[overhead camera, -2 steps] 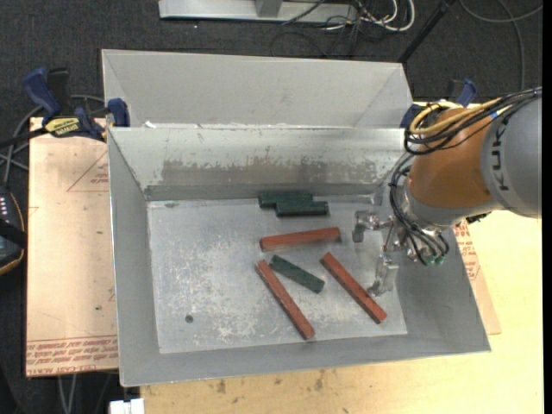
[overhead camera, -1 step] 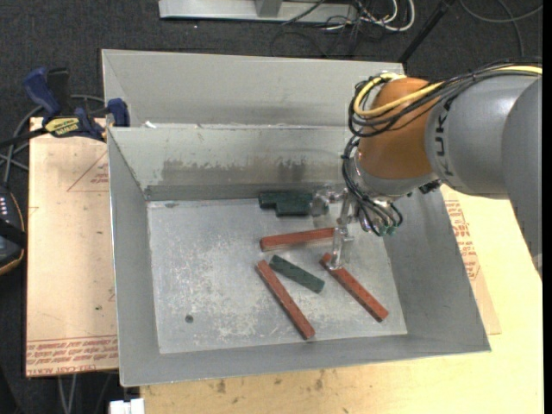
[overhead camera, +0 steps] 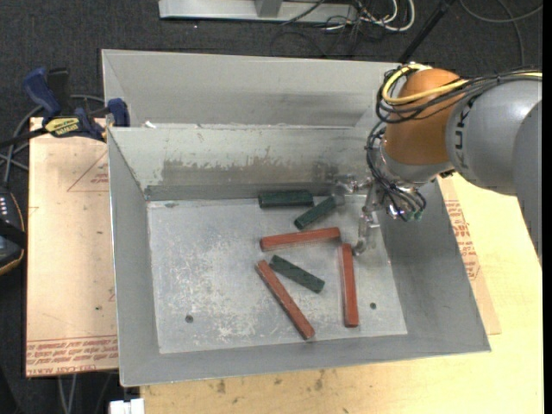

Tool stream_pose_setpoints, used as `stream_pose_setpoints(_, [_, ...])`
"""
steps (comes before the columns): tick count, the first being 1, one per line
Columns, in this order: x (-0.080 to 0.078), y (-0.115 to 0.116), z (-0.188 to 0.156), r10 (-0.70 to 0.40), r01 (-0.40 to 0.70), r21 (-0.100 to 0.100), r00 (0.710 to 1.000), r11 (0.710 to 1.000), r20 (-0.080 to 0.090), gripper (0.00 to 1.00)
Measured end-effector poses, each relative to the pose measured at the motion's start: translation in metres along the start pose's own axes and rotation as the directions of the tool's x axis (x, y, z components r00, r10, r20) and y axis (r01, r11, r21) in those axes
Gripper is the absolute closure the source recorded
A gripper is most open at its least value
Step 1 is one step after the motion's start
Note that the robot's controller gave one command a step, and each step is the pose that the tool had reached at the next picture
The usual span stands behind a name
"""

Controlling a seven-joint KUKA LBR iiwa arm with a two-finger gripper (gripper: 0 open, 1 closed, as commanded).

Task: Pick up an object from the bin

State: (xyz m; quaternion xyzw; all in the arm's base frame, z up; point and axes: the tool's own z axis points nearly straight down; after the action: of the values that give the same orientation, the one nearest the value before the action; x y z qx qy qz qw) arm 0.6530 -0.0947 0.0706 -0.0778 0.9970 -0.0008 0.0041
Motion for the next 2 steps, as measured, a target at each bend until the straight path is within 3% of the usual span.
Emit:
stream_pose_setpoints(1, [0.0, 0.075, -0.066, -0.132, 0.132, -0.004, 0.991, 0.991, 0.002, 0.0])
stream_pose_setpoints(2, [0.008, 0.039, 0.002, -0.135, 0.135, -0.005, 0.991, 0.991, -0.007, 0.0])
